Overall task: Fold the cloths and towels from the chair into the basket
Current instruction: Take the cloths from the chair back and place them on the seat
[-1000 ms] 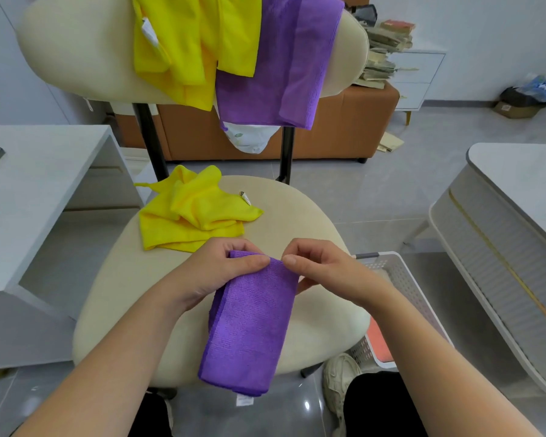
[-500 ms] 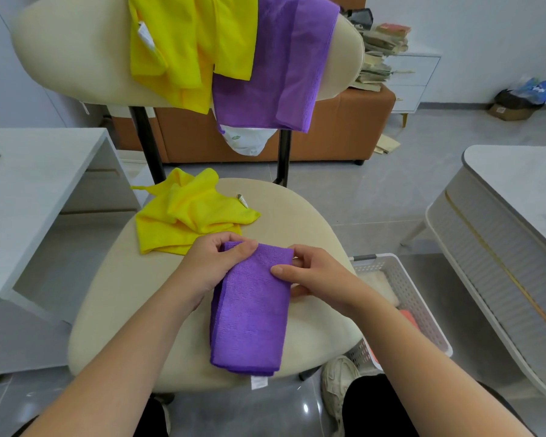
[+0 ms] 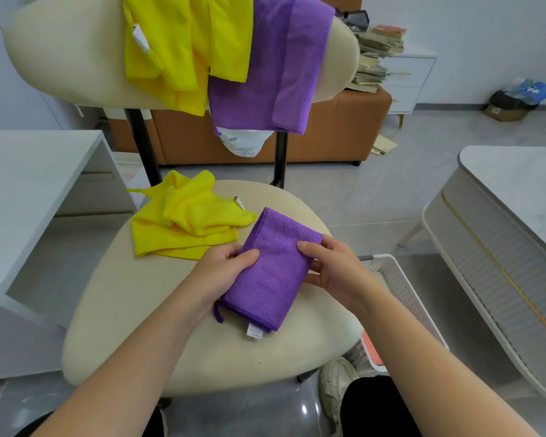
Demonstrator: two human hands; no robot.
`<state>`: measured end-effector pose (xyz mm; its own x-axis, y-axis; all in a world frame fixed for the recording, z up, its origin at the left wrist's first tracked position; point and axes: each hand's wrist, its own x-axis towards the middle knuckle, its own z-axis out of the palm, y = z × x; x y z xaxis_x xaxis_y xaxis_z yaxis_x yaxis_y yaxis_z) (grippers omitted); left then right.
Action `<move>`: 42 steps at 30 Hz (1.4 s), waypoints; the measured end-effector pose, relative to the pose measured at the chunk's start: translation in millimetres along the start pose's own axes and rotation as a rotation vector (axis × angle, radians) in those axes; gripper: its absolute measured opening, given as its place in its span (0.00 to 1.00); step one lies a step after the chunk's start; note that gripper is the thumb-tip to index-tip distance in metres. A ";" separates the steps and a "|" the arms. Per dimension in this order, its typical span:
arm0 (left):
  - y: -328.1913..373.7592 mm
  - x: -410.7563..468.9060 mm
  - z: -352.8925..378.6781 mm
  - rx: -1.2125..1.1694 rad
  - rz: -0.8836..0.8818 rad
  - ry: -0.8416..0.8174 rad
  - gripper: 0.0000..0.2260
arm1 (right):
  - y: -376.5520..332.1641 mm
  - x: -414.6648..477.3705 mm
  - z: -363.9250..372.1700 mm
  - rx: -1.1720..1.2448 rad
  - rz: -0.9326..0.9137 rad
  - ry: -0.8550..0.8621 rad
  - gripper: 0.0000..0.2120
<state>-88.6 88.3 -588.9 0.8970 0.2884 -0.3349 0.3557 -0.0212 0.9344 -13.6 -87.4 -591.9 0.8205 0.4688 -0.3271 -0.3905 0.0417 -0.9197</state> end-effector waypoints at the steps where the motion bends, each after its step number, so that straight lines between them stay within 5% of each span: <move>1: -0.2 2.6 2.3 0.012 0.001 0.018 0.05 | -1.4 -0.3 -2.6 0.012 0.006 0.004 0.10; 15: 42.0 68.5 148.8 0.717 0.325 -0.032 0.10 | -35.4 -8.0 -146.9 0.050 0.154 0.238 0.05; 26: -25.8 132.7 310.1 1.249 0.141 -0.353 0.14 | 68.7 10.1 -278.5 0.031 0.335 0.563 0.04; 36: -106.1 218.6 364.2 1.571 0.110 -0.273 0.17 | 164.3 97.5 -326.2 -0.266 0.426 0.582 0.09; 42: -136.2 258.9 383.7 1.553 0.257 -0.140 0.14 | 189.0 147.6 -345.7 -0.396 0.337 0.692 0.07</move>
<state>196.0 -201.4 -849.6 0.9582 0.0378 -0.2837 0.0288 -0.9989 -0.0357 178.1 -315.4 -889.1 0.8069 -0.2475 -0.5363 -0.5902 -0.3740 -0.7154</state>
